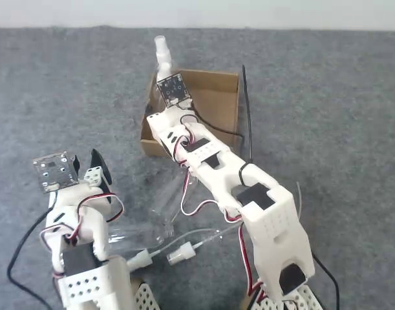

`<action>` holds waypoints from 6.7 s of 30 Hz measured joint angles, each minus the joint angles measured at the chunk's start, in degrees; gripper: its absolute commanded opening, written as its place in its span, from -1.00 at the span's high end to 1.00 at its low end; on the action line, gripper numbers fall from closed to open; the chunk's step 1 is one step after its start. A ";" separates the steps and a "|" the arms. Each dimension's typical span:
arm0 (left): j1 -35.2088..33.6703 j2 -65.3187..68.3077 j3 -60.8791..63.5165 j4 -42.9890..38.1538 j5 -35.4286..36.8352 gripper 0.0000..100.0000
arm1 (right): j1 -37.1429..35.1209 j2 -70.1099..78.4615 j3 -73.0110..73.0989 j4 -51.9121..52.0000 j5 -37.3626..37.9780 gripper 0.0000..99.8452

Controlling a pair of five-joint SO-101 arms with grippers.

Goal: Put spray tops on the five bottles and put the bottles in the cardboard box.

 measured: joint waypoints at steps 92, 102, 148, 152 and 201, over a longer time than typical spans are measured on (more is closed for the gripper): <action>0.00 0.00 0.97 -2.90 0.00 0.74 | -12.22 -32.18 7.74 71.38 -40.35 0.34; 0.00 0.00 0.97 -2.90 0.00 0.74 | -12.22 -24.09 3.52 71.38 -44.31 0.34; 0.00 0.00 0.97 -2.90 0.00 0.74 | -4.22 -21.27 -13.45 103.03 -4.84 0.69; 0.00 0.00 0.97 -2.90 0.00 0.74 | -4.22 -21.27 -13.63 104.18 0.44 0.69; 0.00 0.00 0.97 -2.90 -2.11 0.74 | -6.68 -10.73 -13.63 97.58 29.10 0.49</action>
